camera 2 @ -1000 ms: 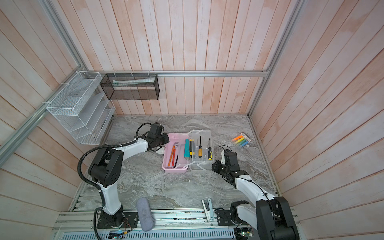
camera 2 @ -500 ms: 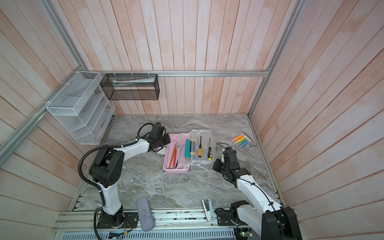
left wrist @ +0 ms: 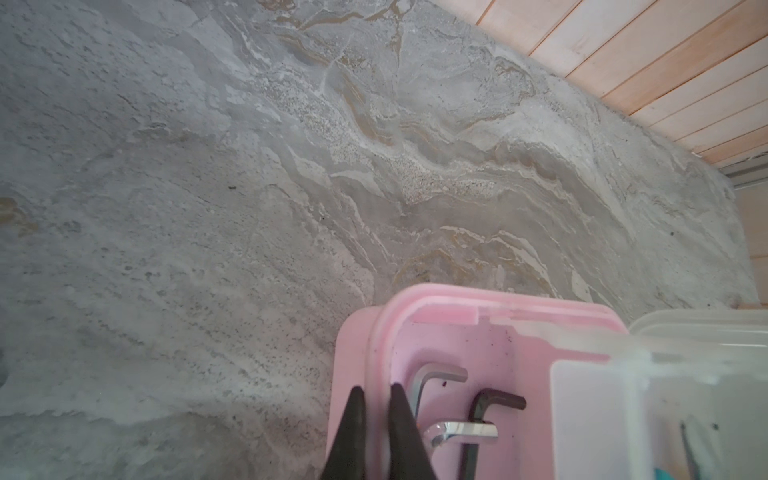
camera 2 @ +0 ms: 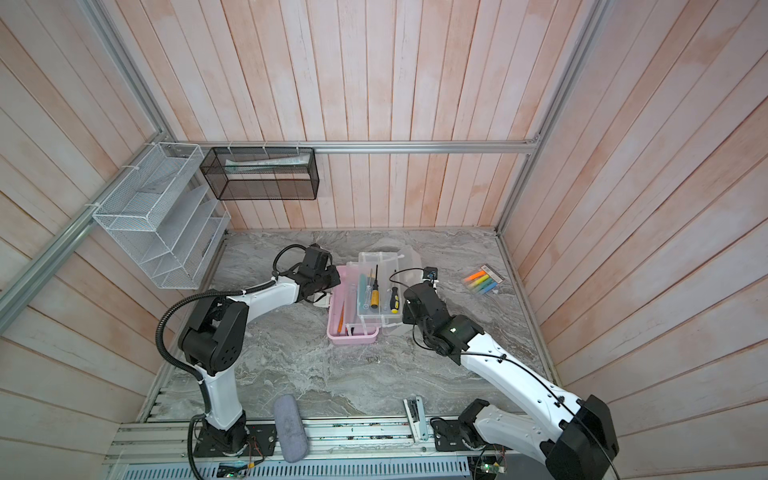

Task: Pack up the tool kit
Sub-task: 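Swing the clear lid closed over the pink box with the right gripper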

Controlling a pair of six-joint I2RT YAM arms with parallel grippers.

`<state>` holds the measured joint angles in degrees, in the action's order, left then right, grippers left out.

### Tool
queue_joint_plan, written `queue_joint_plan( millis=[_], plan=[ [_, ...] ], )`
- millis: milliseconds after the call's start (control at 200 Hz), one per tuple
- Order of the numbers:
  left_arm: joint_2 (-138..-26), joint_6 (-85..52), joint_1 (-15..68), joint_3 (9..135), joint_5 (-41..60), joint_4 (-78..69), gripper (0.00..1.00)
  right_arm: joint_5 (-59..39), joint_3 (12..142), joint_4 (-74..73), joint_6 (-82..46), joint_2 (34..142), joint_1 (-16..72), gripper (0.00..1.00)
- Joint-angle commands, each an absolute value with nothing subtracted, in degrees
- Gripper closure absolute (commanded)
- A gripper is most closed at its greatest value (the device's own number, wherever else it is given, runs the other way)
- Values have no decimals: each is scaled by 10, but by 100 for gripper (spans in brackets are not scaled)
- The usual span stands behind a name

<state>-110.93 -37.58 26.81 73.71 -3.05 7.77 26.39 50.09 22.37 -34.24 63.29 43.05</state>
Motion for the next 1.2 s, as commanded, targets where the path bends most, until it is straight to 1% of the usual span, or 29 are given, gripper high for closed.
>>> queue_joint_plan(
  millis=[0, 110, 200, 305, 510, 690, 755, 895, 945, 1035, 1145, 1195],
  plan=[
    [-1108, -397, 314, 757, 67, 62, 100, 166, 531, 109, -365, 669, 490, 95],
    [-1106, -403, 313, 753, 61, 59, 100, 138, 533, 82, -366, 685, 511, 88],
    [-1105, -408, 314, 751, 59, 55, 100, 104, 535, 65, -369, 694, 516, 82],
    [-1104, -409, 314, 752, 55, 53, 100, 90, 537, 58, -373, 690, 519, 76],
    [-1098, -404, 308, 755, 48, 57, 100, 109, 519, 30, -370, 657, 514, 71],
    [-1087, -405, 301, 754, 45, 60, 100, 100, 506, 34, -373, 664, 487, 71],
    [-1083, -403, 299, 755, 40, 61, 92, 87, 492, 26, -381, 668, 473, 71],
    [-1073, -395, 290, 761, 33, 72, 67, 60, 463, 8, -390, 677, 448, 71],
    [-1067, -389, 286, 760, 27, 74, 59, 58, 454, 5, -388, 680, 443, 71],
    [-1052, -381, 273, 757, 21, 83, 57, 49, 435, -4, -390, 687, 427, 71],
    [-1028, -364, 257, 737, 14, 88, 57, 33, 409, -22, -397, 687, 408, 71],
    [-1015, -351, 250, 721, 27, 84, 57, 26, 403, -23, -397, 687, 400, 71]
  ],
)
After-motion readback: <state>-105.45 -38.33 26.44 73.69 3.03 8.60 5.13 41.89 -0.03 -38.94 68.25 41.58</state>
